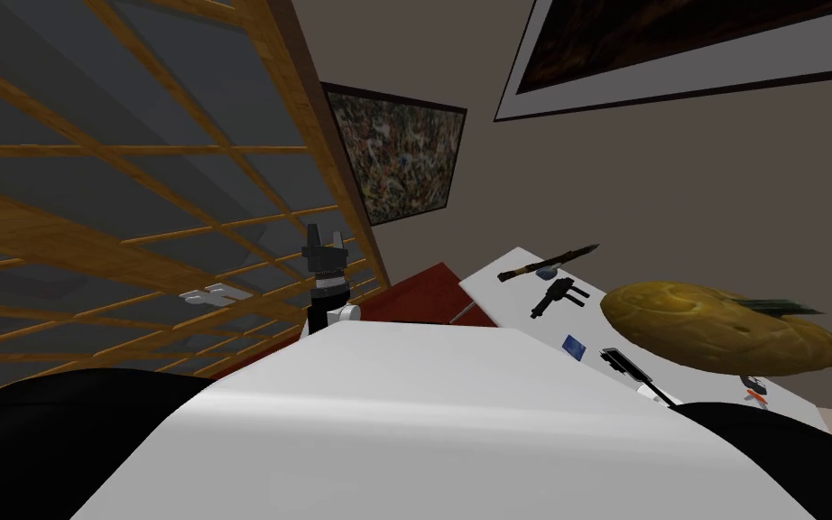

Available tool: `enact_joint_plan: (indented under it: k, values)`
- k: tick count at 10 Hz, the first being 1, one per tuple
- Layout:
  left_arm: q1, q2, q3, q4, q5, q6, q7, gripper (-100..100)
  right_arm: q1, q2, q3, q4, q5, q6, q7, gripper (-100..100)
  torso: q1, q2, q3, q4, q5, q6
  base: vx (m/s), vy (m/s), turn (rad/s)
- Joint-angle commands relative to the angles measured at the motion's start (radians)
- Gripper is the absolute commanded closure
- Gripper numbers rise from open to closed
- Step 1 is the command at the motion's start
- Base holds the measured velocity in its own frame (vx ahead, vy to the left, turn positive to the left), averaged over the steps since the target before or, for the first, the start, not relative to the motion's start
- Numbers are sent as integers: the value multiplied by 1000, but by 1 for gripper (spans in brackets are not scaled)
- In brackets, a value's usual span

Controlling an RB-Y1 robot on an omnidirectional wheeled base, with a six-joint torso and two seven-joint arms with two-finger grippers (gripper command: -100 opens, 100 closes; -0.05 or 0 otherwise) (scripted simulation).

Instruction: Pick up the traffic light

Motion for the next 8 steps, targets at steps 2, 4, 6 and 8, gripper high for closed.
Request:
enact_joint_plan:
  k: [2,4,6,8]
  values:
    - [0,0,0,0,0,0,0,0,0,0,0,0,0,0,0,100,-1,-1,0,0,0,0,0,0,0]
    - [0,0,0,0,0,0,0,0,0,0,0,0,0,0,-1,0,-1,-1,-1,0,0,0,0,0,0]
    - [0,0,0,0,0,0,0,0,-9,3,-25,35,10,-49,39,100,1,-5,-3,-1,0,3,113,35,-218]
    - [0,0,0,0,0,0,0,0,-13,3,-51,63,17,-87,75,100,2,-6,-4,-2,1,2,104,40,-182]
